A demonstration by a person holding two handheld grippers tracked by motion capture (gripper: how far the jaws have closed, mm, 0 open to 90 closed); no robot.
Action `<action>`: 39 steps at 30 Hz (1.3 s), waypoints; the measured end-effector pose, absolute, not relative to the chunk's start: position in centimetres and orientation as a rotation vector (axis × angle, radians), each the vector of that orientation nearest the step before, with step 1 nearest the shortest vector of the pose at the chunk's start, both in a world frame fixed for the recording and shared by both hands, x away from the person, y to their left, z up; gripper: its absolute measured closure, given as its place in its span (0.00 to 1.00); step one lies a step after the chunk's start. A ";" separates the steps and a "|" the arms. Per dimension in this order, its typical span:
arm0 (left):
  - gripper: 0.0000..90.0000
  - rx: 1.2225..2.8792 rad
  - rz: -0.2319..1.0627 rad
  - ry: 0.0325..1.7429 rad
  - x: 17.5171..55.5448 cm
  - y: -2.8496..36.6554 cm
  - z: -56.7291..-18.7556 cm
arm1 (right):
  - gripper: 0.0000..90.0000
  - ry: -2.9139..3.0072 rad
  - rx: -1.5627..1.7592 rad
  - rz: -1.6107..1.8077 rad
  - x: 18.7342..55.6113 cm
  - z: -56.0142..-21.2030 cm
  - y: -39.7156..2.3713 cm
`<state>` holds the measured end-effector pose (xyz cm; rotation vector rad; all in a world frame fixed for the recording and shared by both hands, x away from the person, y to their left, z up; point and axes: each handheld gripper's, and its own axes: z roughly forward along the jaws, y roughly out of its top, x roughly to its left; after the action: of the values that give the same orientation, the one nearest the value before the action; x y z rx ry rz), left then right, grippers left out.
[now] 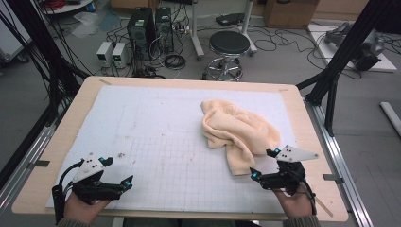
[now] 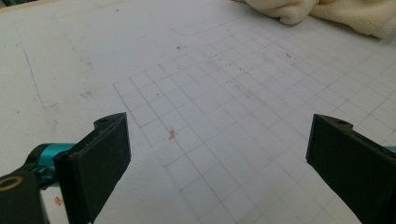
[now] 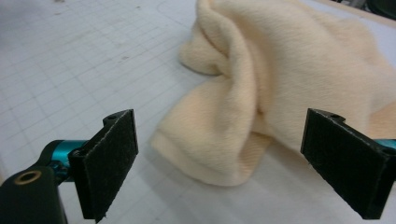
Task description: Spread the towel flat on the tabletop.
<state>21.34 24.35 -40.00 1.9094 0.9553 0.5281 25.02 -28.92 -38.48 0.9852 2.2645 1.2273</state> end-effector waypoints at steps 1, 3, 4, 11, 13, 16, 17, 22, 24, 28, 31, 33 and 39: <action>0.08 1.909 0.528 0.955 21.3 24.4 -40.0 | 0.11 2.264 0.985 1.227 25.0 -38.5 -28.9; 0.08 1.912 0.528 0.953 21.4 24.3 -40.0 | 0.11 2.263 0.990 1.214 25.7 -37.8 -29.4; 0.08 1.912 0.528 0.953 21.4 24.3 -40.0 | 0.11 2.266 0.990 1.198 26.4 -37.0 -29.7; 0.08 1.906 0.531 0.956 21.4 24.4 -40.0 | 0.11 2.264 0.984 1.184 29.2 -34.9 -29.6; 0.08 1.906 0.531 0.956 21.3 24.4 -40.0 | 0.11 2.265 0.987 1.171 30.6 -34.3 -29.1; 0.08 1.905 0.531 0.956 21.3 24.4 -40.0 | 0.11 2.273 0.970 1.146 31.9 -34.2 -28.5; 0.08 1.908 0.531 0.955 21.3 24.4 -40.0 | 0.11 2.270 0.976 1.145 32.3 -34.3 -28.4; 0.08 1.905 0.532 0.957 21.4 24.5 -40.0 | 0.19 2.313 1.008 1.107 34.2 -35.7 -27.6; 0.08 1.902 0.532 0.960 21.4 24.5 -40.0 | 0.20 2.339 0.992 1.075 34.8 -36.2 -27.1; 0.08 1.905 0.533 0.959 21.4 24.6 -40.0 | 0.27 2.367 0.976 1.067 35.4 -36.8 -26.4; 0.08 1.905 0.533 0.962 21.4 24.5 -40.0 | 0.37 2.410 0.978 1.014 36.3 -37.9 -25.7; 0.08 1.905 0.531 0.963 21.5 24.5 -40.0 | 0.40 2.420 0.989 0.997 36.5 -38.2 -25.5; 0.08 1.908 0.531 0.961 21.6 24.6 -40.1 | 0.61 2.461 1.049 0.941 37.8 -39.9 -25.0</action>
<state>21.61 24.61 -40.11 1.9081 0.9611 0.5305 37.77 -25.02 -39.87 1.0489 2.4609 0.9413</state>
